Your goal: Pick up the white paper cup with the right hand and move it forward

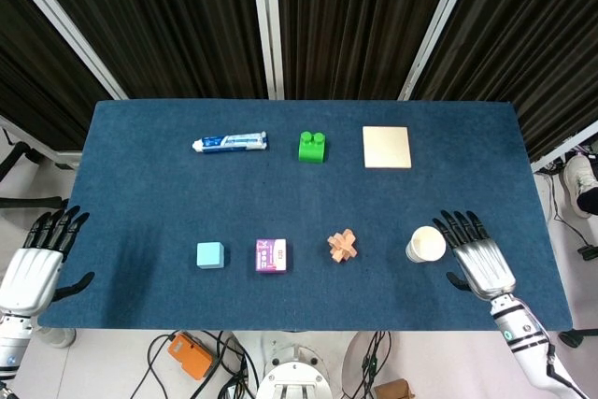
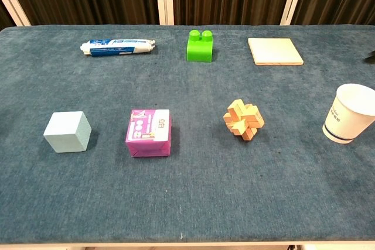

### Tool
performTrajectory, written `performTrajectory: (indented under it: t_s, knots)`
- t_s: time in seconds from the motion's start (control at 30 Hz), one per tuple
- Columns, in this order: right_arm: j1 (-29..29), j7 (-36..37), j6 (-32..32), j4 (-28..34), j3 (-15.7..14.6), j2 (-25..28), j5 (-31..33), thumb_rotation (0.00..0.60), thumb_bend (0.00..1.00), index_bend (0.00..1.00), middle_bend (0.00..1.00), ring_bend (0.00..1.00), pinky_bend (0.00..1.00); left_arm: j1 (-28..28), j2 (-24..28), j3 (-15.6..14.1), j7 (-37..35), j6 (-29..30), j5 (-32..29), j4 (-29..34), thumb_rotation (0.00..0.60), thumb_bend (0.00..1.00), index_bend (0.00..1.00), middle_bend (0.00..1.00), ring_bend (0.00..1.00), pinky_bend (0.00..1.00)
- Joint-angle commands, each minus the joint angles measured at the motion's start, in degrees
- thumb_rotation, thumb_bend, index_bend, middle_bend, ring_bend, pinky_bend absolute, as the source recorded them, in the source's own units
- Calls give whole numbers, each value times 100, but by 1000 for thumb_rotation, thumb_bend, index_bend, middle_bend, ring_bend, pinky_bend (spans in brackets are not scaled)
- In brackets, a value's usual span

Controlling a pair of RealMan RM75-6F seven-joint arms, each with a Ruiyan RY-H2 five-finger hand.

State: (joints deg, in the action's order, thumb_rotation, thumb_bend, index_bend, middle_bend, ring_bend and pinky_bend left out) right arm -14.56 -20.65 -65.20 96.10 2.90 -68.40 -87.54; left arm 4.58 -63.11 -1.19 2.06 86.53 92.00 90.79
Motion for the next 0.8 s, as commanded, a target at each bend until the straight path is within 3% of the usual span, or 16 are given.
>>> performTrajectory:
  t_s: [0.03, 0.13, 0.2, 0.3, 0.43, 0.53, 0.63, 0.8]
  knots:
    - [-511, -470, 690, 126, 218, -156, 588, 600, 377, 0, 0, 0, 8, 5, 0, 3, 4, -12, -7, 4, 600, 153, 0, 0, 0, 11]
    - [-668, -594, 886, 47, 247, -289, 826, 600, 377, 27, 16, 4, 81, 3, 2, -7, 13, -13, 7, 3, 600, 153, 0, 0, 0, 11]
    - [-738, -582, 944, -16, 254, -362, 921, 600, 377, 130, 87, 57, 170, -5, 3, -13, 11, 5, 25, 1, 600, 154, 0, 0, 0, 12]
    - [-812, -449, 980, -98, 248, -425, 959, 600, 378, 380, 273, 261, 351, -21, -5, -15, 17, 40, 41, -7, 600, 154, 0, 0, 0, 12]
    - [-854, -303, 890, -259, 242, -515, 934, 600, 390, 637, 483, 515, 558, -24, -12, -24, 28, 44, 60, -8, 600, 154, 0, 0, 0, 11]
    - [-855, -235, 742, -355, 246, -575, 891, 600, 396, 713, 548, 582, 609, -15, -15, -21, 36, 21, 48, 0, 600, 153, 0, 0, 0, 12]
    - [-884, -107, 563, -342, 323, -604, 820, 600, 398, 727, 559, 593, 622, -9, -15, -17, 46, 7, 40, 10, 600, 153, 0, 0, 0, 12]
    - [-1270, -170, 496, -96, 830, -769, 993, 600, 398, 719, 560, 593, 623, -1, -13, -12, 46, -1, 42, 17, 600, 154, 0, 0, 0, 11]
